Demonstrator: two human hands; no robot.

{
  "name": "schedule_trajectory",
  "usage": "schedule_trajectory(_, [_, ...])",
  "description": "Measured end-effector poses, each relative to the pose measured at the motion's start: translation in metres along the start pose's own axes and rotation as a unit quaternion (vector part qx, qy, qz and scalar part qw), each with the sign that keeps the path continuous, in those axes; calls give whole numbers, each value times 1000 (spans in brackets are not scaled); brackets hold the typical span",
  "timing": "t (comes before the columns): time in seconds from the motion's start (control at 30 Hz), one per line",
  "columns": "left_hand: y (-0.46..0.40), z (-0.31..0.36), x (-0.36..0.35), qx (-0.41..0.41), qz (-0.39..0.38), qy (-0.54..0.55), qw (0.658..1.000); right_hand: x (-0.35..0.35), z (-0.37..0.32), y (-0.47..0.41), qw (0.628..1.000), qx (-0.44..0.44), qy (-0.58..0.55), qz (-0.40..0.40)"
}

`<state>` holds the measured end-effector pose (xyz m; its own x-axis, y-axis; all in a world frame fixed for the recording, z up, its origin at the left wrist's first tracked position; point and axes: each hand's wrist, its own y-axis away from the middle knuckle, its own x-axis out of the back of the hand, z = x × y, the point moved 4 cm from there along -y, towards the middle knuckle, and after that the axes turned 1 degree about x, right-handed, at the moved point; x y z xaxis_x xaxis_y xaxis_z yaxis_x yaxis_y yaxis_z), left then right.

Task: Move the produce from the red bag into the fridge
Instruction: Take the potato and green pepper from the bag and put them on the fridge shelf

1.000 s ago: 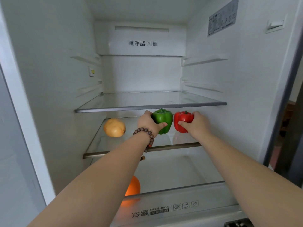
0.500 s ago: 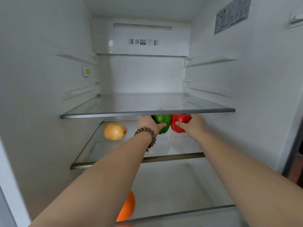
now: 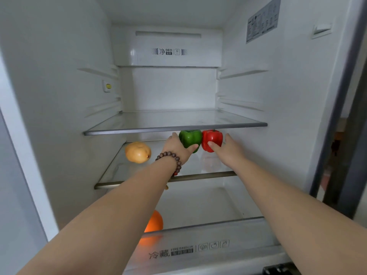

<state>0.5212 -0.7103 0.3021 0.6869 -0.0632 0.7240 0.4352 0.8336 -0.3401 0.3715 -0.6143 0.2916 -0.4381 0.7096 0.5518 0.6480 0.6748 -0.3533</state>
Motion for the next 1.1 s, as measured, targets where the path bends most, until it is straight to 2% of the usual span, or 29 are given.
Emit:
schedule_trajectory(0.33, [79,-8,34,-75,-4,-161,984,5,-20,80,988,99,110,-30])
schedule_trajectory(0.57, [139,-16,59,-103,14,-260,960,19,-34,142,973,171,154,1])
schedule_trajectory(0.7, [179,-21,71,-100,17,-264,959,24,-37,189,964,198,178,16])
schedule_trajectory(0.9, [272,-44,80,-92,26,-222,970,16,-28,277,964,177,199,-14])
schedule_trajectory(1.1, [376,-89,87,-38,-27,-221,974,-1,-22,383,968,152,188,-67])
